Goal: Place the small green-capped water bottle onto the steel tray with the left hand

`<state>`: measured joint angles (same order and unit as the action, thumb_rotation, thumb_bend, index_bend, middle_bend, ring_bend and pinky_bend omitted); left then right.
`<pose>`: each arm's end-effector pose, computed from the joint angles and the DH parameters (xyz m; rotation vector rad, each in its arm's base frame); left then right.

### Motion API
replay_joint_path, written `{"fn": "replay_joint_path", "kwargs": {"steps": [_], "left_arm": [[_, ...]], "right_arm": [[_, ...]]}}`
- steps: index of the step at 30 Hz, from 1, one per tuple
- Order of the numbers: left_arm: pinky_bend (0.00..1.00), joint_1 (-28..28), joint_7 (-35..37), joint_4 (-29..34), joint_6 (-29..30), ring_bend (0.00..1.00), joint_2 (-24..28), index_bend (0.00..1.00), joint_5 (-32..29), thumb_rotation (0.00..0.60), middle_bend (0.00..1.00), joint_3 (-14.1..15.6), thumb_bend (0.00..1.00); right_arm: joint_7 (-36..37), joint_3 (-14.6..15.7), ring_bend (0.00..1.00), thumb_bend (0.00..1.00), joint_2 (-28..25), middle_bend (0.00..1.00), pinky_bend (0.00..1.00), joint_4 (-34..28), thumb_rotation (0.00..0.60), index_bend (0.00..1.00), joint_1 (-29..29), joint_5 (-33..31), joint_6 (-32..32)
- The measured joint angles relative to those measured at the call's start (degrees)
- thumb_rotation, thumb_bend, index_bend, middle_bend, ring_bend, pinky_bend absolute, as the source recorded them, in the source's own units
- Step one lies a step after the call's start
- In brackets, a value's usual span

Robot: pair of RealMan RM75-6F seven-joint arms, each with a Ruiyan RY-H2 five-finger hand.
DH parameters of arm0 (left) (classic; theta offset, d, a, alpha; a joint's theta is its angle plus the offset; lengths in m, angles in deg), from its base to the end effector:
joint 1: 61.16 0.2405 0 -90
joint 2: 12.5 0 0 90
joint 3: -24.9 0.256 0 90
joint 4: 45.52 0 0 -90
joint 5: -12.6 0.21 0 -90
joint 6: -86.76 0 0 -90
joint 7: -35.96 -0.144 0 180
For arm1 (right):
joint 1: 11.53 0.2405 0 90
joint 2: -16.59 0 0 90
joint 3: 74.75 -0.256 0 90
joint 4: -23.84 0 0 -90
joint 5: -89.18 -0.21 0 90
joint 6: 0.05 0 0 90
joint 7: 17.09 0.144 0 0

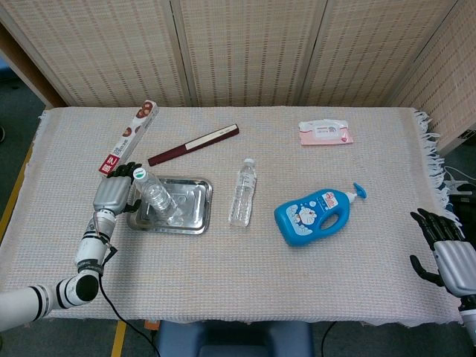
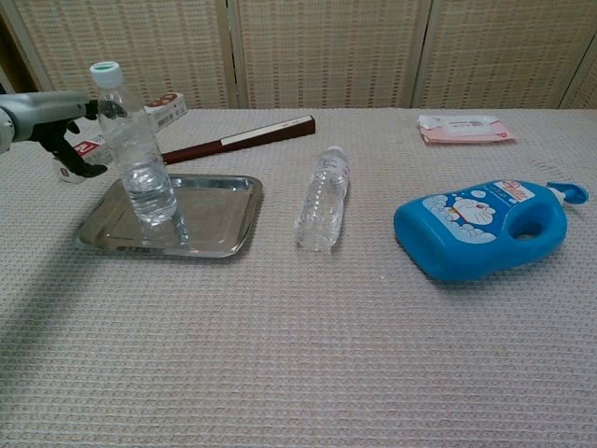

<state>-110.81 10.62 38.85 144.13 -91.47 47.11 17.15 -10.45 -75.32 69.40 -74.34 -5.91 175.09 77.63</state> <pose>-0.1963 0.3938 0.0541 -1.5533 -1.0530 -0.6687 -0.3131 -0.1742 0.1907 1.4549 -1.0380 0.8162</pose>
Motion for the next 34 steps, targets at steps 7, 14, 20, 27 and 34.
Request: {"fn": "replay_joint_path", "kwargs": {"steps": [7, 14, 20, 27, 34], "left_arm": [[0.13, 1.98, -3.55, -5.05, 4.26, 0.0, -1.65, 0.0, 3.26, 0.6, 0.0, 2.15, 0.39], [0.13, 6.04, -0.33, -6.43, 6.89, 0.0, -0.96, 0.0, 8.74, 0.6, 0.0, 2.88, 0.39], [0.14, 9.92, 6.88, -1.64, 8.35, 0.04, 3.7, 0.03, 16.29, 0.6, 0.04, 3.62, 0.39], [0.21, 15.58, 13.0, 2.9, 14.53, 0.13, 8.63, 0.16, 26.82, 0.6, 0.19, 5.76, 0.43], [0.22, 23.42, 17.99, 4.38, 21.85, 0.15, 11.82, 0.2, 37.33, 0.6, 0.24, 9.47, 0.46]], "right_arm": [[-0.4, 0.0, 0.0, 0.18, 0.07, 0.0, 0.07, 0.01, 0.6, 0.0, 0.05, -0.25, -0.23], [-0.76, -0.01, 0.0, 0.18, 0.21, 0.0, 0.07, 0.0, 0.6, 0.0, 0.09, -0.4, -0.35], [-0.89, -0.03, 0.0, 0.18, 0.34, 0.0, 0.07, 0.1, 0.6, 0.0, 0.14, -0.36, -0.36], [-1.33, -0.06, 0.0, 0.18, 0.67, 0.0, 0.07, 0.33, 0.6, 0.0, 0.39, -0.74, -1.0], [-2.47, 0.11, 0.0, 0.18, 1.12, 0.0, 0.07, 0.41, 0.6, 0.0, 0.56, -0.96, -1.52]]}}
